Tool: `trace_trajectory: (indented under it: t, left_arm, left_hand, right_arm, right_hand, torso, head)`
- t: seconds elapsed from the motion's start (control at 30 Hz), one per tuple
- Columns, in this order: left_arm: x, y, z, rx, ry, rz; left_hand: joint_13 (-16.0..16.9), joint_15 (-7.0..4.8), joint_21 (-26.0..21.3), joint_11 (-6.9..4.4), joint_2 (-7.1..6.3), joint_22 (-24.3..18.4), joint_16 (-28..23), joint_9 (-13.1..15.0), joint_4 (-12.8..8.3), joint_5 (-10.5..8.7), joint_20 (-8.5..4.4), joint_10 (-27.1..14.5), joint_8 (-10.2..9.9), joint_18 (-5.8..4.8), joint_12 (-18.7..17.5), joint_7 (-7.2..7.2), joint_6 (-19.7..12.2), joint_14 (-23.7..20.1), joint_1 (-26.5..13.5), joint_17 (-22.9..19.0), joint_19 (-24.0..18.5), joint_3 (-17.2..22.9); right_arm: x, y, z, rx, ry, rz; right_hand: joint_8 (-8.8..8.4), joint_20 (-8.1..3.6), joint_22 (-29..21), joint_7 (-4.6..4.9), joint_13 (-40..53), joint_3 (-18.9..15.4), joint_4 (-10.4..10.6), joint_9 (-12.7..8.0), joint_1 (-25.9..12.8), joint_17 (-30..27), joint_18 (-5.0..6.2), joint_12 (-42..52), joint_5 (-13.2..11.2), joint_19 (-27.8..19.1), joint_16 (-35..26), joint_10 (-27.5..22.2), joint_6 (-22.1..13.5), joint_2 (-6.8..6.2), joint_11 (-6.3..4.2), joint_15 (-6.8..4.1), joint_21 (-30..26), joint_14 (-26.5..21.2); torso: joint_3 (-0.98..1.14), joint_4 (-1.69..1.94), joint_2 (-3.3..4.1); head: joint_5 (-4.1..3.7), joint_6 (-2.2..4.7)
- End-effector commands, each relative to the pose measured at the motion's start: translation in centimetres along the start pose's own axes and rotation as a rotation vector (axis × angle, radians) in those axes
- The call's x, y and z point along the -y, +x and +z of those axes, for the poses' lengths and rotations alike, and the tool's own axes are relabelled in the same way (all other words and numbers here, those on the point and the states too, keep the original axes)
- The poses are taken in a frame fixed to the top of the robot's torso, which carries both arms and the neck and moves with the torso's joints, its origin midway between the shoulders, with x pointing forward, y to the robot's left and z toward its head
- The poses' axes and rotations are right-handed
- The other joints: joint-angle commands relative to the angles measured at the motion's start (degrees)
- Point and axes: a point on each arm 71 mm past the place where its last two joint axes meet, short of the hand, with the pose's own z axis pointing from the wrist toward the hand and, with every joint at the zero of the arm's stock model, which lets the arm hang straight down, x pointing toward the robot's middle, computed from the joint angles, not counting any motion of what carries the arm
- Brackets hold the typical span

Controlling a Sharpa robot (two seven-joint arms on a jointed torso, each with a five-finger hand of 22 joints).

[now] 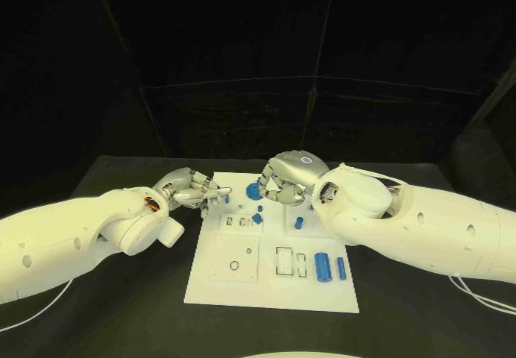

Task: Assemble the parts on the task board

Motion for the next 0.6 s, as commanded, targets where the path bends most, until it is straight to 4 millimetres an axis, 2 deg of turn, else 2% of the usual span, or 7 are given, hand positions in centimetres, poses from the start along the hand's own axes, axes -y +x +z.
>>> trace_trajectory:
  t: [0.03, 0.17, 0.27, 0.47, 0.5, 0.57, 0.6]
  left_arm:
    - [0.2, -0.2, -0.1, 0.009, 0.021, -0.013]
    - [0.3, -0.3, -0.2, 0.013, 0.028, -0.02]
    - [0.3, -0.3, -0.2, 0.017, 0.035, -0.027]
    - [0.4, -0.4, -0.2, 0.034, 0.048, -0.052]
    - [0.5, -0.4, -0.2, 0.039, 0.051, -0.057]
    - [0.5, -0.5, -0.3, 0.047, 0.057, -0.066]
    - [0.5, -0.5, -0.3, 0.05, 0.06, -0.069]
  left_hand:
    - [-0.04, -0.42, 0.3, -0.34, -0.06, -0.01, 0.13, 0.09, -0.22, 0.1, 0.07, -0.12, 0.24, -0.02, 0.06, 0.05, -0.34, 2.45, 0.39, -0.05, 0.26, 0.19]
    - [-0.1, -0.42, 0.33, -0.32, -0.1, 0.0, 0.15, 0.09, -0.35, 0.1, 0.06, -0.23, 0.22, -0.01, -0.06, 0.08, -0.48, 2.45, 0.61, -0.04, 0.21, 0.27]
    - [-0.19, -0.39, 0.26, -0.24, -0.15, -0.14, 0.11, 0.07, -0.46, 0.09, 0.06, -0.45, 0.15, 0.01, -0.25, 0.17, -0.73, 2.44, 0.8, -0.11, 0.06, 0.34]
    - [-1.07, 0.24, -0.86, 0.62, -0.27, -1.69, -1.09, -0.33, -0.61, 0.08, 0.48, -2.31, -0.7, 0.21, -1.93, 1.12, -2.49, 1.87, 1.28, -1.82, -1.37, 0.6]
    - [-1.25, 0.4, -1.48, 0.78, -0.3, -2.56, -1.55, -0.42, -0.63, 0.09, 0.6, -2.63, -0.88, 0.35, -2.25, 1.32, -2.8, 1.66, 1.34, -2.45, -1.92, 0.63]
    - [-1.5, 0.6, -1.94, 1.02, -0.37, -3.11, -1.88, -0.55, -0.65, 0.08, 0.78, -3.05, -1.11, 0.44, -2.69, 1.58, -3.22, 1.47, 1.44, -2.9, -2.42, 0.68]
    - [-1.6, 0.68, -2.05, 1.11, -0.39, -3.25, -2.0, -0.6, -0.67, 0.08, 0.86, -3.21, -1.21, 0.47, -2.85, 1.68, -3.38, 1.41, 1.49, -3.05, -2.57, 0.71]
  right_arm:
    - [0.3, 0.1, 0.0, -0.018, 0.012, -0.008]
    - [0.5, 0.3, 0.0, -0.028, 0.013, -0.007]
    - [0.6, 1.1, -0.1, -0.059, 0.019, -0.012]
    - [0.9, 2.2, 0.2, -0.097, 0.053, -0.024]
    - [1.0, 2.4, 0.2, -0.1, 0.062, -0.023]
    - [1.2, 2.6, 0.5, -0.105, 0.08, -0.021]
    - [1.2, 2.8, 0.6, -0.107, 0.088, -0.02]
  right_hand:
    - [-0.3, -0.48, 11.52, 0.08, -0.42, 0.08, -0.13, -0.09, -0.2, 9.06, -0.39, -0.32, -0.39, 3.1, 0.2, 0.13, -0.42, -0.46, 0.01, -0.53, 0.19, 4.62]
    - [-0.7, -0.46, 11.44, 0.33, -1.56, -0.02, 0.03, -0.26, -0.41, 9.05, -0.37, -1.59, -0.96, 3.03, 0.18, -0.71, -1.09, -0.88, 0.17, -0.45, 0.14, 4.61]
    - [-1.7, -0.24, 11.13, 0.99, -1.98, -0.18, 0.23, -0.58, -0.63, 8.9, -0.3, -2.17, -2.69, 2.76, 0.07, -1.17, -2.62, -1.56, 0.7, -0.06, -0.03, 4.58]
    - [-2.98, 0.52, 10.41, 1.82, -3.25, -1.87, 2.12, -0.66, -2.66, 8.33, -0.11, -3.67, -10.22, 2.15, -0.28, -2.45, -4.47, -3.19, 1.53, 0.7, -0.42, 4.44]
    - [-3.15, 0.61, 10.36, 1.9, -3.37, -2.18, 2.41, -0.64, -2.86, 8.3, -0.1, -3.8, -10.89, 2.11, -0.31, -2.6, -4.74, -3.43, 1.62, 0.78, -0.46, 4.43]
    - [-3.3, 0.75, 10.28, 1.98, -3.39, -2.76, 2.94, -0.59, -3.19, 8.24, -0.07, -3.82, -11.43, 2.05, -0.36, -2.71, -4.99, -3.81, 1.73, 0.89, -0.5, 4.42]
    - [-3.36, 0.81, 10.22, 2.0, -3.36, -3.32, 3.3, -0.54, -3.5, 8.21, -0.05, -3.79, -10.49, 2.0, -0.38, -2.74, -5.07, -4.05, 1.76, 0.93, -0.54, 4.42]
  torso:
    - [0.1, -0.12, -0.01]
    - [0.1, -0.12, -0.01]
    - [0.14, -0.14, -0.01]
    - [0.17, -0.13, 0.04]
    - [0.18, -0.11, 0.04]
    - [0.16, -0.07, 0.04]
    - [0.13, -0.07, 0.04]
  head:
    - [0.1, -0.15]
    - [0.12, -0.17]
    - [0.14, -0.16]
    - [0.25, -0.26]
    - [0.3, -0.3]
    - [0.28, -0.33]
    - [0.24, -0.36]
